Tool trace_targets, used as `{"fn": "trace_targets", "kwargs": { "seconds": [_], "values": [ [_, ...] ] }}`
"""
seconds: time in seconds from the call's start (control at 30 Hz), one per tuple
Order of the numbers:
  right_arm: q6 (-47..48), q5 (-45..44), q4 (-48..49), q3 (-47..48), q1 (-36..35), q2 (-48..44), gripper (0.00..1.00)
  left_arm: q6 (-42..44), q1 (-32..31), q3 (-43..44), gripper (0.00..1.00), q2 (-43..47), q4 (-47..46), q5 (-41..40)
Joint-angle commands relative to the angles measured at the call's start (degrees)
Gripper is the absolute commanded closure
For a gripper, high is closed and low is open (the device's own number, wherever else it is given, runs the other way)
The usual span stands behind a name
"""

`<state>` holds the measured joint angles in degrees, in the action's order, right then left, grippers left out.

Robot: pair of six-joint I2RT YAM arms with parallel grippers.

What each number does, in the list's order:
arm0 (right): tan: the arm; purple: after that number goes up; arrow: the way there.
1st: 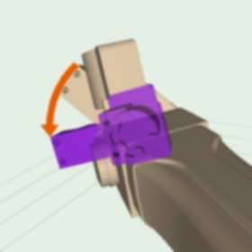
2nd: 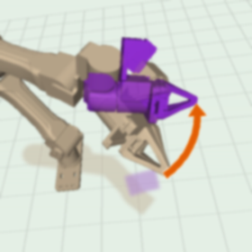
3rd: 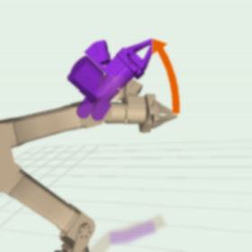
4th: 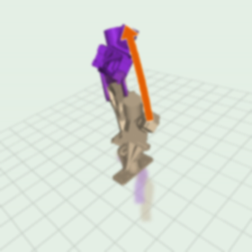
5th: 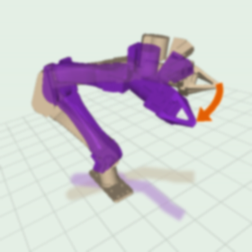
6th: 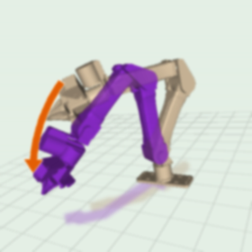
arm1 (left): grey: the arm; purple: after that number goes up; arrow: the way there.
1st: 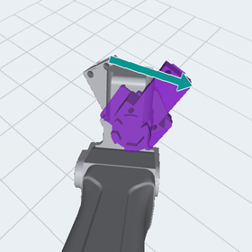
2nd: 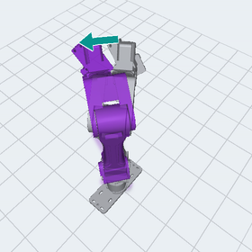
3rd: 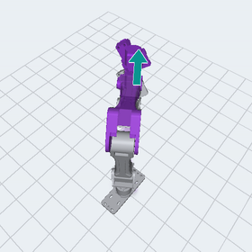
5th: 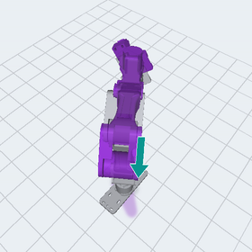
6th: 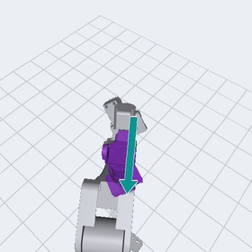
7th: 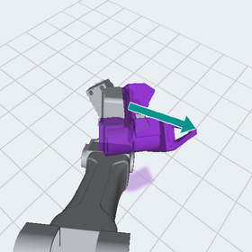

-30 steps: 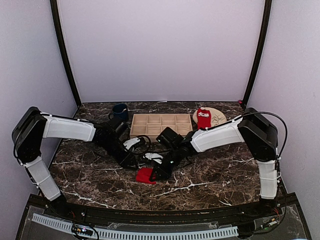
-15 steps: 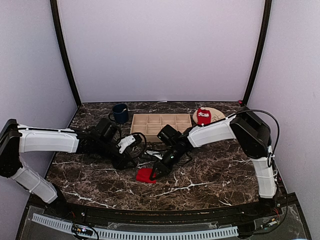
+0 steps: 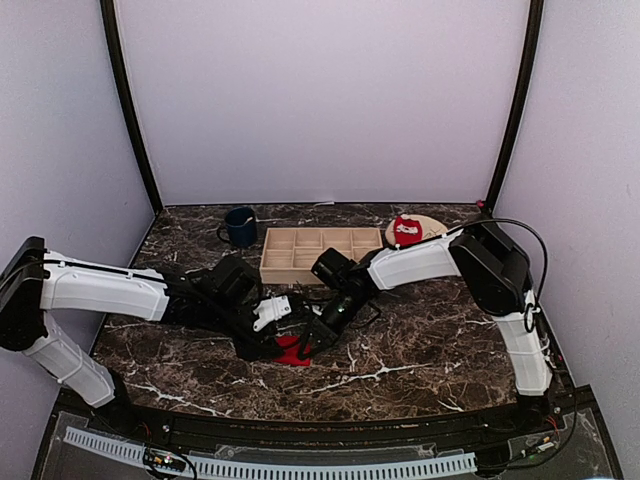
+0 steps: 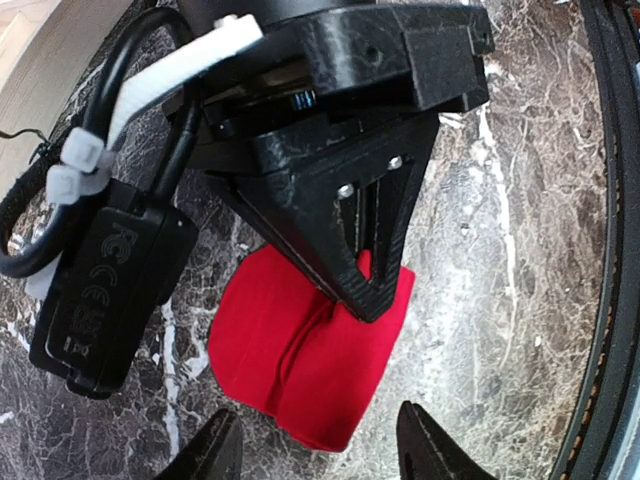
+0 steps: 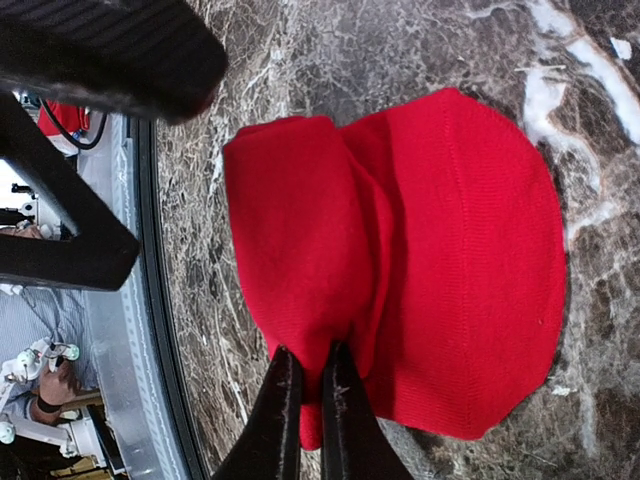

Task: Roll the socks
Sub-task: Roll the sock at the center of the board.

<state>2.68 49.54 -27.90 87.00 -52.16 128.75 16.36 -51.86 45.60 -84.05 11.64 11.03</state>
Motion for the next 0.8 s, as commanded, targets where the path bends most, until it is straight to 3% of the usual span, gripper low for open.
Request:
{"fn": "trace_targets", "kwargs": {
  "seconds": [0.0, 0.47, 0.6, 0.77],
  "values": [
    [0.2, -2.5, -3.3, 0.4, 0.1, 2.7, 0.97, 4.0, -1.7, 1.5, 0.45, -1.5, 1.4, -2.7],
    [1.3, -2.4, -5.7, 1.7, 0.1, 3.2, 0.98, 6.8, -3.3, 4.0, 0.47, -7.9, 2.3, -5.2],
    [1.4, -2.3, -5.8, 1.7, 0.1, 3.2, 0.98, 7.1, -3.4, 4.5, 0.5, -9.0, 2.5, -5.7],
    [1.5, -2.3, -6.1, 1.7, 0.2, 3.3, 0.98, 6.9, -3.4, 4.4, 0.6, -9.0, 2.4, -5.9]
  ]
}}
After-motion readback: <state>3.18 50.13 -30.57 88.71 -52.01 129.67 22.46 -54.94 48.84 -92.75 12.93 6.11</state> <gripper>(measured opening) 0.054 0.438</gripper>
